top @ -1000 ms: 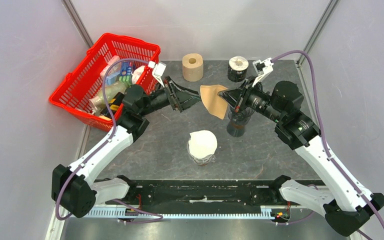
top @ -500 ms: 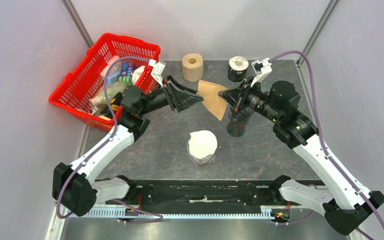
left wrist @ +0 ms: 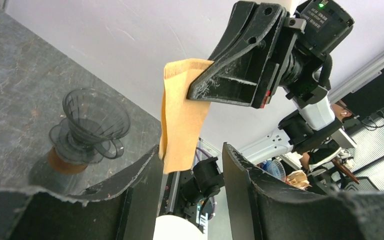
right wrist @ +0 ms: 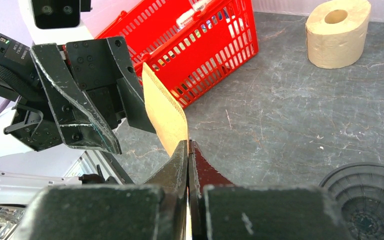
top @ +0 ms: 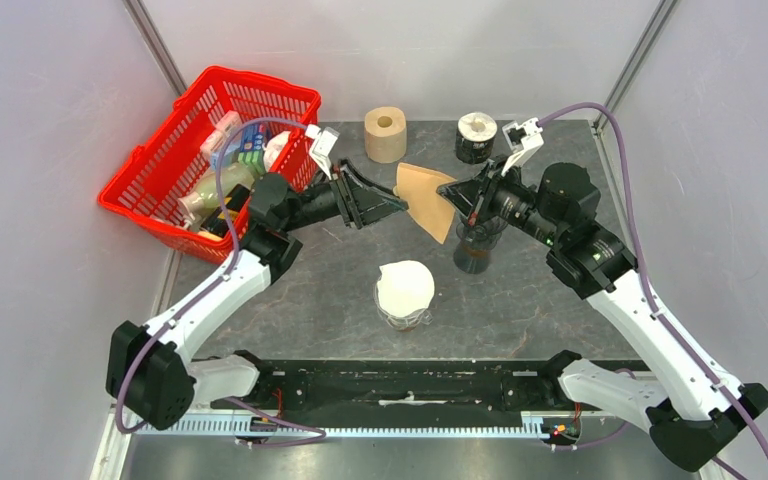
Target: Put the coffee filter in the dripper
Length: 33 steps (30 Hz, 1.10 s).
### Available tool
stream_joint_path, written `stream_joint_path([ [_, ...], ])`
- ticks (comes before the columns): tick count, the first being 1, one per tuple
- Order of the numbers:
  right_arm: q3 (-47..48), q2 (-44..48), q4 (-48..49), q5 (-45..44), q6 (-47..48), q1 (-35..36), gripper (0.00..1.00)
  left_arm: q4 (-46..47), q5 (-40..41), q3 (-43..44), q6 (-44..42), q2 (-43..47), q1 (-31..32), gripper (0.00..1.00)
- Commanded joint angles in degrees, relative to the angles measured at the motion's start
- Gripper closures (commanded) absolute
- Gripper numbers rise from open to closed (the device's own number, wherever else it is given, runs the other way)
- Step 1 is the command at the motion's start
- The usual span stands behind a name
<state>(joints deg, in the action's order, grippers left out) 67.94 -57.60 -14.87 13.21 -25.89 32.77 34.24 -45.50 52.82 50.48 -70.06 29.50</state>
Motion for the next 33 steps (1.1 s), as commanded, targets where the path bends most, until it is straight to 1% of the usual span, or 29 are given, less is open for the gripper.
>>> stream_joint_path([
  [1, 1.0, 1.7, 0.5, 2.6, 0.1, 0.0, 1.0, -7.1, 5.0, -0.1, -7.1, 5.2, 0.1, 0.46],
  [3, 0.9, 2.1, 0.6, 4.2, -0.4, 0.0, 1.0, -13.4, 10.1, 0.7, -10.0, 6.8, 0.0, 0.45],
  [4, 0.9, 2.3, 0.7, 4.6, -0.5, 0.0, 1.0, -14.9, 12.4, 0.6, -10.6, 7.6, 0.0, 0.45],
  [7, 0.7, 2.6, 1.4, 5.5, -1.0, 0.0, 1.0, -15.4, 15.0, -0.2, -10.9, 9.0, 0.0, 0.42],
  [12, 1.1, 2.4, 2.0, 7.4, -1.9, 0.0, 1.0, -17.8, 17.9, 0.7, -11.6, 8.6, 0.0, 0.41],
  [19, 1.1, 2.5, 3.0, 9.7, -2.9, 0.0, 1.0, -18.9, 19.0, 1.7, -11.6, 6.9, 0.1, 0.43],
  [25, 1.0, 2.4, 3.9, 11.3, -3.6, 0.0, 1.0, -18.1, 17.8, 2.2, -11.0, 6.3, 0.1, 0.43],
  [33, 0.9, 2.4, 3.3, 8.8, -2.7, 0.0, 1.0, -14.9, 14.3, 1.0, -9.5, 6.7, 0.0, 0.43],
])
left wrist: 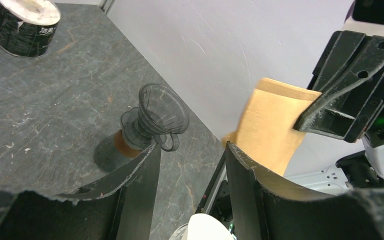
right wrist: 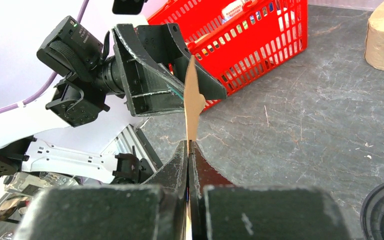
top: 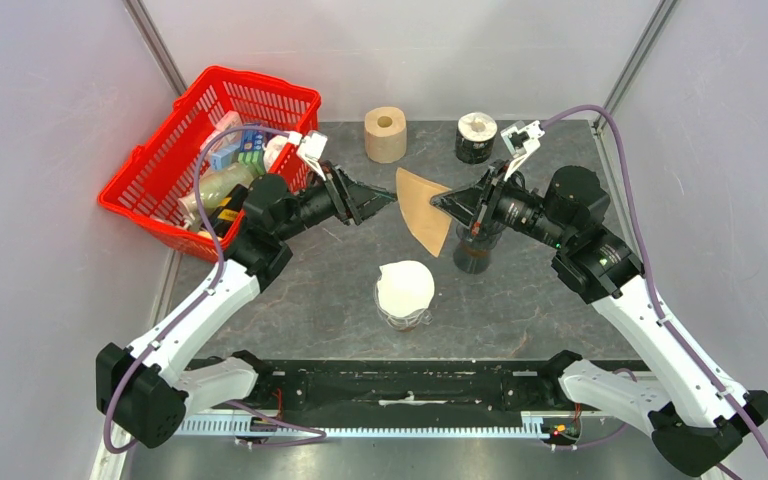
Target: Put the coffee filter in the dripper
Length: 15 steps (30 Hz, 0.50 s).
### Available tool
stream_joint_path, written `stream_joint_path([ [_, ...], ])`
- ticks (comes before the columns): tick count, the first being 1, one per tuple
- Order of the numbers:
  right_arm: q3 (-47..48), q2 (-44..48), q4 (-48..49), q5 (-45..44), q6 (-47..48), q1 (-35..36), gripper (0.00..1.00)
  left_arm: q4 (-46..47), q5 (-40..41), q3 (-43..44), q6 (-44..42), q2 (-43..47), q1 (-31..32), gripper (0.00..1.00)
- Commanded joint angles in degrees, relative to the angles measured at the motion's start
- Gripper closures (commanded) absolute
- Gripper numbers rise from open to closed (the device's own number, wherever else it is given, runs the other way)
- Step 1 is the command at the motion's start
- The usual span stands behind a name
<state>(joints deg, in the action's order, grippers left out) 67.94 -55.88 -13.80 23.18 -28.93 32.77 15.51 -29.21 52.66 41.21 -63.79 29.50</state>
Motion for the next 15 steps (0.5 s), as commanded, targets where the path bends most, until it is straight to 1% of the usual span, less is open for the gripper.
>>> stream_joint_path([
  [1, 0.9, 0.6, 2.2, -1.3, 0.4, 0.0, 1.0, 4.0, -2.1, 1.0, -0.3, 0.6, 0.0, 0.43],
  [11, 0.9, 0.4, 1.9, -1.4, 0.6, 0.0, 1.0, 4.9, -3.9, 1.1, 0.3, 0.5, 0.0, 0.43],
  [15, 0.9, 0.4, 2.0, -1.7, 0.6, 0.0, 1.0, 7.1, -6.0, 1.2, 1.3, -0.1, 0.1, 0.43],
])
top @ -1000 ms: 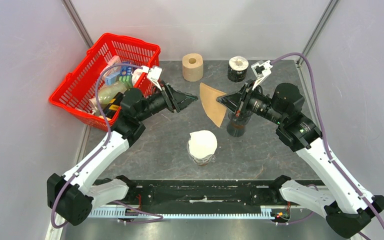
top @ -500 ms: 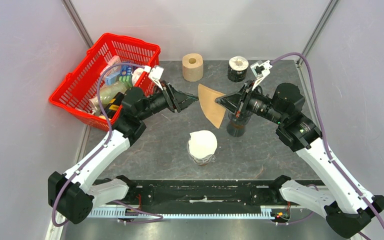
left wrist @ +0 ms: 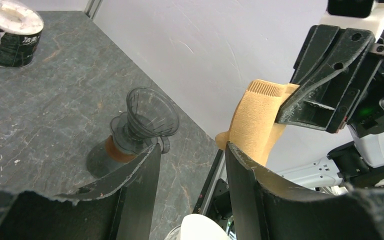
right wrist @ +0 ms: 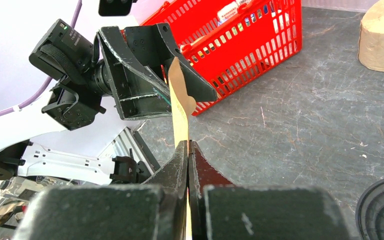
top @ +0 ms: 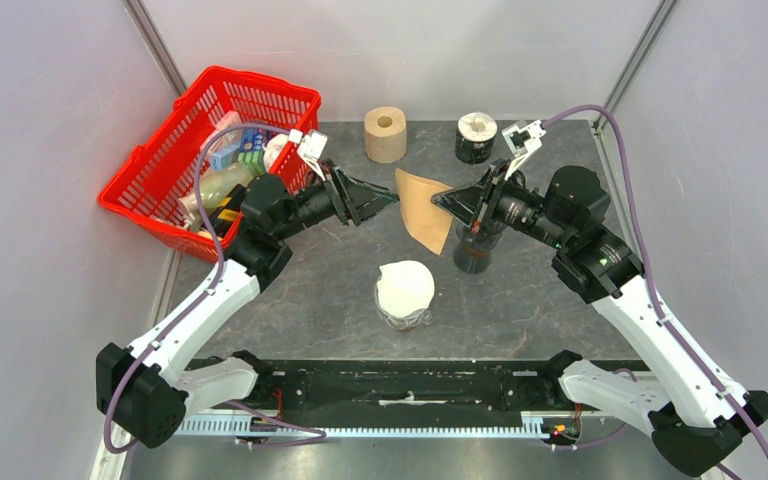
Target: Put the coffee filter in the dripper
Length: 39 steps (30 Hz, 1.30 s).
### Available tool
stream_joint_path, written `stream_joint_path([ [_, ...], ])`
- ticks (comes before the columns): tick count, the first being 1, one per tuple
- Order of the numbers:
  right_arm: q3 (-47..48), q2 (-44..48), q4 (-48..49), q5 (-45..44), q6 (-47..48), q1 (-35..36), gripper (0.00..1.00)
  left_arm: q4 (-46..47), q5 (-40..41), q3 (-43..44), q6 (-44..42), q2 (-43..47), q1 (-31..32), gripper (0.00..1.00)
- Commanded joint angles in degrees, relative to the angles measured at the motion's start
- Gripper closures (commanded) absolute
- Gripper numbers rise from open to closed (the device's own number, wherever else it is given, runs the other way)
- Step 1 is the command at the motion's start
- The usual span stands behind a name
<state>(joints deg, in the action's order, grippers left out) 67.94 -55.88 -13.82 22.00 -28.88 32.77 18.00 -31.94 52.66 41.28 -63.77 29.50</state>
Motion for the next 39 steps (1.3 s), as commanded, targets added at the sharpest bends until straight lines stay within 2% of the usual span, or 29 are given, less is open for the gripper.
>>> stream_joint_path([
  [1, 0.8, 0.4, 2.0, -1.0, 0.6, 0.0, 1.0, 5.4, -4.4, 1.0, 1.5, -0.3, 0.1, 0.42],
  [12, 0.9, 0.8, -0.4, -7.2, 2.3, 0.0, 1.0, 8.2, -6.5, -0.7, 3.4, 0.2, 0.0, 0.4],
  [20, 1.0, 0.0, 0.0, -5.4, 1.9, 0.0, 1.0, 10.2, -7.4, -0.1, 5.1, -1.4, 0.1, 0.4],
  [31, 1.2, 0.0, -2.3, -10.5, 3.5, 0.0, 1.0, 11.4, -8.5, -0.5, 6.2, -1.6, 0.1, 0.38],
  [39, 1.4, -0.5, -2.4, -8.7, 3.5, 0.0, 1.0, 11.4, -8.3, 0.0, 6.4, -2.4, 0.1, 0.38],
])
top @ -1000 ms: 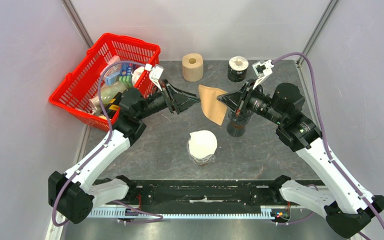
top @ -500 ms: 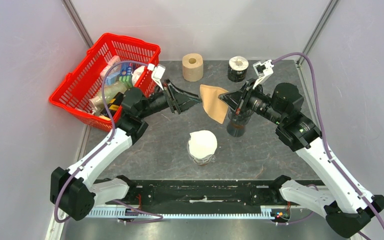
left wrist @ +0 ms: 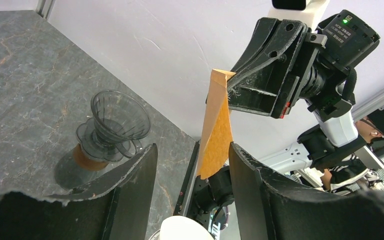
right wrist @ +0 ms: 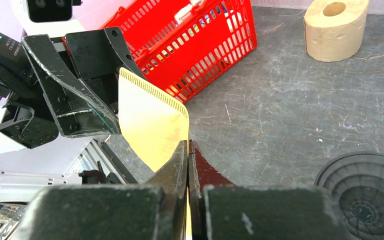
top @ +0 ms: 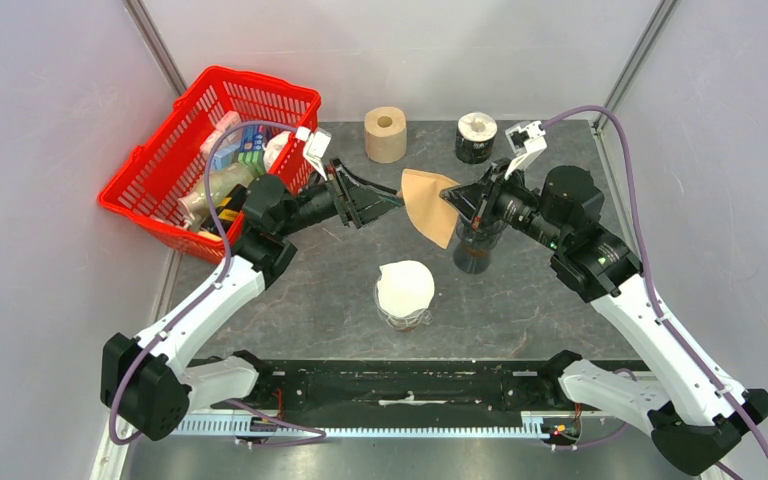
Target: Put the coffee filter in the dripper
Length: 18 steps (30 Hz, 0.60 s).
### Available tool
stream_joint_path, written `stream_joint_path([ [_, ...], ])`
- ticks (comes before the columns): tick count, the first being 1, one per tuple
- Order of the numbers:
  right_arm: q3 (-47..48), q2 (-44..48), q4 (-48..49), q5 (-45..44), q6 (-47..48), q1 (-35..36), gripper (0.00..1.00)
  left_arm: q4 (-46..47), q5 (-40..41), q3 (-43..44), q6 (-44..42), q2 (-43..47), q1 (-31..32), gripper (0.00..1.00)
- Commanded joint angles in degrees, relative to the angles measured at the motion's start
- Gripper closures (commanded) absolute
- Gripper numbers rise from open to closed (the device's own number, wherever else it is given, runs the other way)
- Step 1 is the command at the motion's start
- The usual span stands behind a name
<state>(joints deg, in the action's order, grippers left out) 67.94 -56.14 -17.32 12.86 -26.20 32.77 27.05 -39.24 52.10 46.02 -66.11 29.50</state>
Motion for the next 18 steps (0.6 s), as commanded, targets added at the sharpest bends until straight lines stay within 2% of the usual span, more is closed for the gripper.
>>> stream_joint_path([
  [1, 1.4, -0.3, 1.2, 0.9, 0.7, 0.0, 1.0, 2.4, -1.0, 0.6, 1.7, -0.3, 0.0, 0.38],
  [9, 0.7, -0.3, 5.6, 7.0, -1.5, -0.1, 1.0, 5.9, -1.9, 1.3, 4.0, -2.9, 0.0, 0.4],
  [15, -0.3, -0.1, 8.7, 10.1, -3.3, 0.0, 1.0, 13.6, -4.7, 1.1, 8.5, -4.7, 0.1, 0.57],
  [18, -0.3, -0.2, 8.7, 10.1, -3.3, 0.0, 1.0, 15.4, -5.5, 1.0, 9.2, -4.7, 0.0, 0.61],
])
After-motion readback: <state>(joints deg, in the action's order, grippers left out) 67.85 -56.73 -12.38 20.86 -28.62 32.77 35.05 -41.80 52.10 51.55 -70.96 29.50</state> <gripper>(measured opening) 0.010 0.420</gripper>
